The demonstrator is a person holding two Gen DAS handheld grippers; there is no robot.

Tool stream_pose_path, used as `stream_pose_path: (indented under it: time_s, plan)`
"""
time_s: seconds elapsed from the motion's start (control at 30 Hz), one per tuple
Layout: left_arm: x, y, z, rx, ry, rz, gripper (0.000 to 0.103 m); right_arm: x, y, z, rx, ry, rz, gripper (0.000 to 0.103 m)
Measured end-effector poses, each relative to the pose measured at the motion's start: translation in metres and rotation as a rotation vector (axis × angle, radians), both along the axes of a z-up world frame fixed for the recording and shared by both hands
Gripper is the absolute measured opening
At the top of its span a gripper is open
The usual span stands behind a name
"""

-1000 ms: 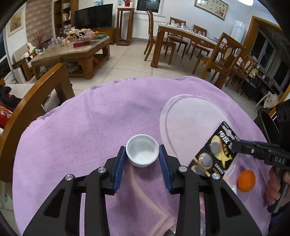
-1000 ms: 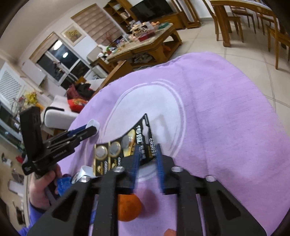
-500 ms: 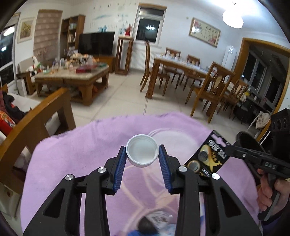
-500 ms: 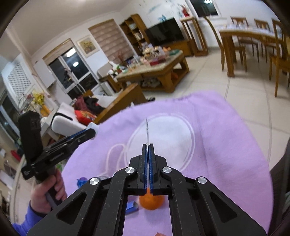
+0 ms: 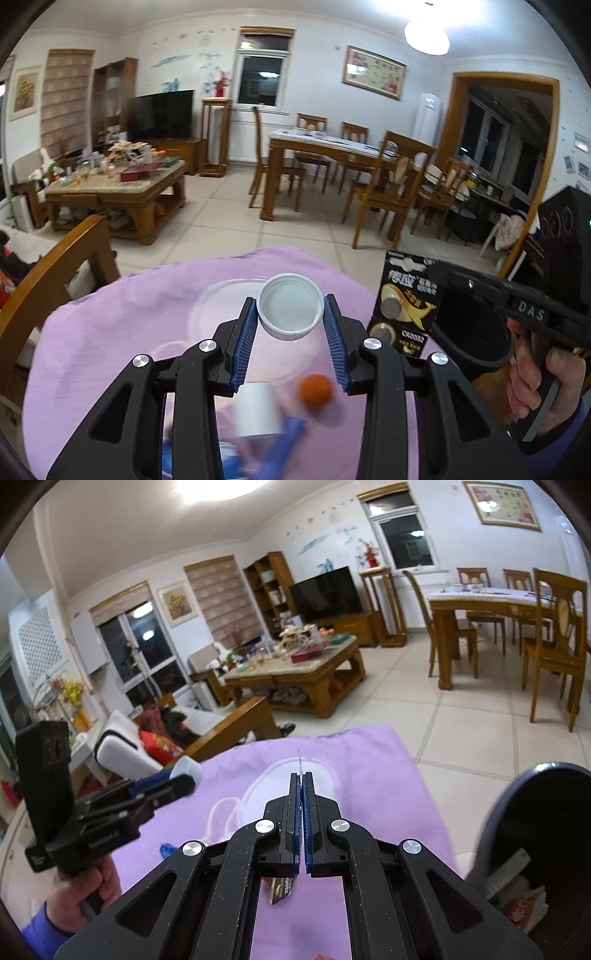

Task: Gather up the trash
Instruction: 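Carry the cup and battery card over the black bin and release both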

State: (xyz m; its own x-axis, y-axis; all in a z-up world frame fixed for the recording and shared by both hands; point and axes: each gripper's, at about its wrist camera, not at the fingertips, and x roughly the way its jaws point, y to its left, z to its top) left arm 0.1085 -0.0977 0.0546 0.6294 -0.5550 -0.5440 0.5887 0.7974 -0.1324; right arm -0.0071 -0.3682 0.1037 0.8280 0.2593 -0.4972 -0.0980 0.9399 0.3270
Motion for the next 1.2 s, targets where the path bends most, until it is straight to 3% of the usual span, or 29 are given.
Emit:
stream_pose_path:
  time_s: [0.43, 0.7, 1.2]
  plan:
    - [-0.045, -0.122, -0.011, 0.029, -0.014, -0.209, 0.037, -0.089, -0.167, -0.012, 0.107, -0.033, -0.251, 0.003]
    - [-0.066, -0.199, -0.035, 0.021, 0.054, -0.339, 0.037, -0.132, -0.250, -0.040, 0.137, -0.011, -0.381, 0.003]
    - [-0.073, -0.279, -0.077, 0.114, 0.132, -0.403, 0.037, -0.159, -0.301, -0.097, 0.191, 0.043, -0.466, 0.003]
